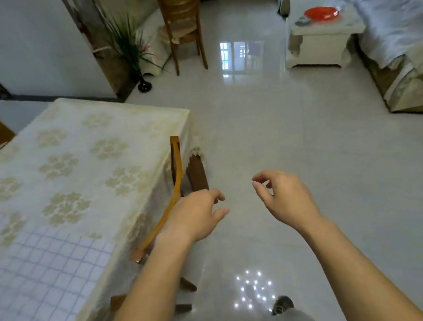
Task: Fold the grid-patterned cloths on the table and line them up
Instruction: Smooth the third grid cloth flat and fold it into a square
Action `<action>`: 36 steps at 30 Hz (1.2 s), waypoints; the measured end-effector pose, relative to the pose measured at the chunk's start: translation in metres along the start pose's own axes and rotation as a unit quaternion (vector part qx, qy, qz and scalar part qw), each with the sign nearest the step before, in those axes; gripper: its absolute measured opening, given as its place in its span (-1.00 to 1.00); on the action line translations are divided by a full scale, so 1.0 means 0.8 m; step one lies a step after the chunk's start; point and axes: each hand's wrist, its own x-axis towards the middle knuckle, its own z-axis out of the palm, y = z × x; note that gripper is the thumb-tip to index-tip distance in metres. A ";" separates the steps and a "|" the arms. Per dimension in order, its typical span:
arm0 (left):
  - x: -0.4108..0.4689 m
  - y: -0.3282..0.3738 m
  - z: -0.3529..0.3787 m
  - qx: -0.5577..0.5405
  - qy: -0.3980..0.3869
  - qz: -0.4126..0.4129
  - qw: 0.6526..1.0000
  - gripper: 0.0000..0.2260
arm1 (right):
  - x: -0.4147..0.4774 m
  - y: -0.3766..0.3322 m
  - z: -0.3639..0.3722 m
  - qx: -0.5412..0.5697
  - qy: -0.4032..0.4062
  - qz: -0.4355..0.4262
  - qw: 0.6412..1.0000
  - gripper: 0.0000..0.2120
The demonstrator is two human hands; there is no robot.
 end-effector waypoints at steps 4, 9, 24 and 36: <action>0.067 0.042 -0.044 0.018 0.058 -0.030 0.998 -0.67 | 0.078 0.033 -0.043 0.028 0.012 -0.028 0.999 -0.79; 0.144 0.058 -0.052 0.024 0.053 -0.066 0.996 -0.71 | 0.146 0.075 -0.051 0.013 -0.008 -0.040 0.999 -0.80; 0.531 0.051 -0.120 -0.043 0.068 -0.017 0.997 -0.70 | 0.490 0.162 -0.115 -0.123 -0.008 -0.076 0.989 -0.82; 0.706 -0.086 -0.202 -0.025 0.008 -0.142 0.990 -0.72 | 0.774 0.119 -0.025 -0.078 -0.066 -0.147 0.984 -0.83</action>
